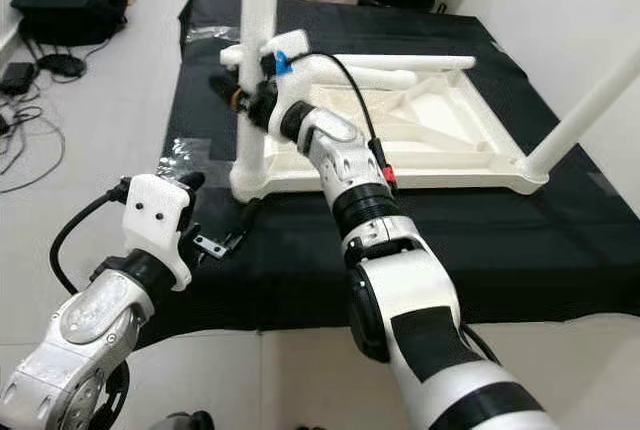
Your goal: Building children table
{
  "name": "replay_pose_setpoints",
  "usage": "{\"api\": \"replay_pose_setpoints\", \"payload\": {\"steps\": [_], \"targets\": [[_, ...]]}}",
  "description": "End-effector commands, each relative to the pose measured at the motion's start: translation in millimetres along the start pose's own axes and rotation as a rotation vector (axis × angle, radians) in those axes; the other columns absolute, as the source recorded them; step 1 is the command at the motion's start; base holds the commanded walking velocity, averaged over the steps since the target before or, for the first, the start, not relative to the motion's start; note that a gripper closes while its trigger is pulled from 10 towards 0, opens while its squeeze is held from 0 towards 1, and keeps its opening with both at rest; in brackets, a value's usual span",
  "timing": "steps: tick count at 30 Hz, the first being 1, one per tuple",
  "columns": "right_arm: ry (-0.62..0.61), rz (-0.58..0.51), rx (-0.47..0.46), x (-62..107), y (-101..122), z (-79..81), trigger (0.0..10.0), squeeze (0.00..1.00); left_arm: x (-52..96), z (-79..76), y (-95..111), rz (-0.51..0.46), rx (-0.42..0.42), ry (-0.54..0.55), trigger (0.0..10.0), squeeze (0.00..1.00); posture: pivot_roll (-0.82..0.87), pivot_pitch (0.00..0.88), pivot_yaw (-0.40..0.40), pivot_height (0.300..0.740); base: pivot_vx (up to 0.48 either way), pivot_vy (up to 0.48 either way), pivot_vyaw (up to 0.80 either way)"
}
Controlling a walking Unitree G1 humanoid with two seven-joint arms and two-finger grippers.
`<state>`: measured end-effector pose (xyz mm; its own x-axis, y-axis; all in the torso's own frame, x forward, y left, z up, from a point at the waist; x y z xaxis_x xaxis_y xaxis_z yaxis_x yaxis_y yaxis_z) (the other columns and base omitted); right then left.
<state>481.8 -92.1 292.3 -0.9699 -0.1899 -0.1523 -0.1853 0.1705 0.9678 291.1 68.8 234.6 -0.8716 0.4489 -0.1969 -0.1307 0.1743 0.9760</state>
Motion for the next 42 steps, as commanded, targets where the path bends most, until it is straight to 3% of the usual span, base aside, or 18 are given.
{"api": "replay_pose_setpoints", "payload": {"steps": [1, 2, 4, 8, 9, 10, 12, 15, 16, 17, 18, 21, 27, 31, 35, 39, 42], "targets": [[-0.32, 0.192, 0.045, 16.2, -45.2, -59.8, 0.0, 0.0, 0.3, 2.0, -0.3, 0.0, -0.014, 0.007, 10.0, 0.0, 0.09, 0.169, -0.139, 0.74, 0.0, 0.0, 0.0], [-0.417, 0.216, 0.02, 23.0, -51.6, -72.2, 0.0, 0.0, -0.6, 2.0, 0.7, -0.004, -0.015, 0.007, 10.0, 0.0, 0.09, 0.17, -0.14, 0.74, 0.0, 0.0, 0.0], [-0.478, 0.229, -0.006, 27.5, -55.5, -78.0, 0.0, 0.0, -1.2, 2.0, 1.3, -0.006, -0.017, 0.007, 10.0, 0.0, 0.09, 0.173, -0.141, 0.74, 0.0, 0.0, 0.0], [-0.519, 0.227, -0.043, 29.6, -55.3, -74.6, 0.0, 0.0, -1.7, 1.4, 2.3, -0.009, -0.018, 0.006, 10.0, 0.0, 0.09, 0.176, -0.138, 0.74, 0.0, 0.0, 0.0], [-0.48, 0.211, -0.046, 25.6, -50.4, -63.0, 2.4, 0.0, -1.6, 1.0, 2.3, -0.009, -0.016, 0.005, 10.0, 0.0, 0.09, 0.176, -0.138, 0.74, 0.0, 0.0, 0.0], [-0.352, 0.159, -0.08, 15.2, -37.0, -35.3, 10.0, 0.0, -1.2, 0.1, 1.7, -0.007, -0.016, 0.001, 10.0, 0.0, 0.09, 0.176, -0.138, 0.74, 0.0, 0.0, 0.0], [-0.274, 0.128, -0.093, 9.4, -27.8, -18.9, 10.0, 0.0, -1.0, -0.2, 1.4, -0.006, -0.016, 0.0, 10.0, 0.0, 0.09, 0.176, -0.138, 0.74, 0.0, 0.0, 0.0], [-0.212, 0.079, -0.107, 5.2, -16.4, -8.8, 10.0, 0.0, -1.1, -0.2, 1.2, -0.005, -0.016, 0.0, 10.0, 0.0, 0.09, 0.175, -0.139, 0.74, 0.0, 0.0, 0.0], [-0.175, 0.056, -0.113, 3.0, -10.7, -5.6, 10.0, 0.79, -1.3, -0.3, 1.2, -0.005, -0.015, 0.0, 10.0, 0.0, 0.09, 0.175, -0.14, 0.74, 0.0, 0.0, 0.0], [-0.153, 0.043, -0.117, 1.6, -7.0, -3.8, 10.0, 0.79, -1.4, -0.3, 1.2, -0.006, -0.015, 0.0, 10.0, 0.0, 0.09, 0.175, -0.14, 0.74, 0.0, 0.0, 0.0], [-0.161, 0.038, -0.11, 1.4, -4.8, -8.2, 10.0, 1.0, -1.5, -0.6, 1.2, -0.006, -0.014, 0.0, 10.0, 0.0, 0.09, 0.171, -0.141, 0.74, 0.0, 0.0, 0.0], [-0.162, 0.026, -0.111, 1.0, -0.8, -18.2, 10.0, 1.0, -1.6, -1.1, 1.1, -0.008, -0.013, -0.001, 10.0, 0.0, 0.09, 0.168, -0.141, 0.74, 0.0, 0.0, 0.0], [-0.046, -0.019, -0.165, -0.2, 7.8, -18.7, 10.0, 1.0, -1.5, -1.3, 0.5, -0.006, -0.014, -0.003, 10.0, 0.0, 0.09, 0.163, -0.137, 0.74, 0.0, 0.0, 0.0], [0.305, -0.105, -0.168, 9.0, 15.2, 3.4, 10.0, 1.0, -1.3, -1.8, 0.7, -0.007, -0.018, -0.006, 10.0, 0.0, 0.09, 0.152, -0.134, 0.74, 0.0, 0.0, 0.0], [0.448, -0.148, -0.142, 17.6, 17.5, 15.8, 10.0, 1.0, -1.3, -1.9, 0.9, -0.008, -0.019, -0.008, 10.0, 0.0, 0.09, 0.148, -0.132, 0.74, 0.0, 0.0, 0.0], [0.691, -0.251, -0.096, 40.0, 22.3, 35.8, 10.0, 1.0, -1.8, -2.1, 1.6, -0.011, -0.021, -0.011, 10.0, 0.0, 0.09, 0.145, -0.131, 0.74, 0.0, 0.0, 0.0], [0.761, -0.286, -0.092, 48.0, 24.0, 40.6, 10.0, 1.0, -1.8, -2.0, 1.8, -0.011, -0.023, -0.01, 10.0, 0.0, 0.09, 0.144, -0.132, 0.74, 0.0, 0.0, 0.0]]}}
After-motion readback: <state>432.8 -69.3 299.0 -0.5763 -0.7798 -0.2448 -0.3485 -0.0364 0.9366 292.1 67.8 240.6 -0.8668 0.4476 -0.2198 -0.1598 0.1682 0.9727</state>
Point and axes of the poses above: a point about 5 cm out from each wrist's last joint towards the gripper, its own x axis pointing back from the gripper into the wrist, its own y axis along the axis of the wrist's last joint, z = x × y, the point moved 6 cm from there along -x, pointing out of the wrist towards the gripper, and after that the axes turned 14 degrees about x, right-handed, at the moved point
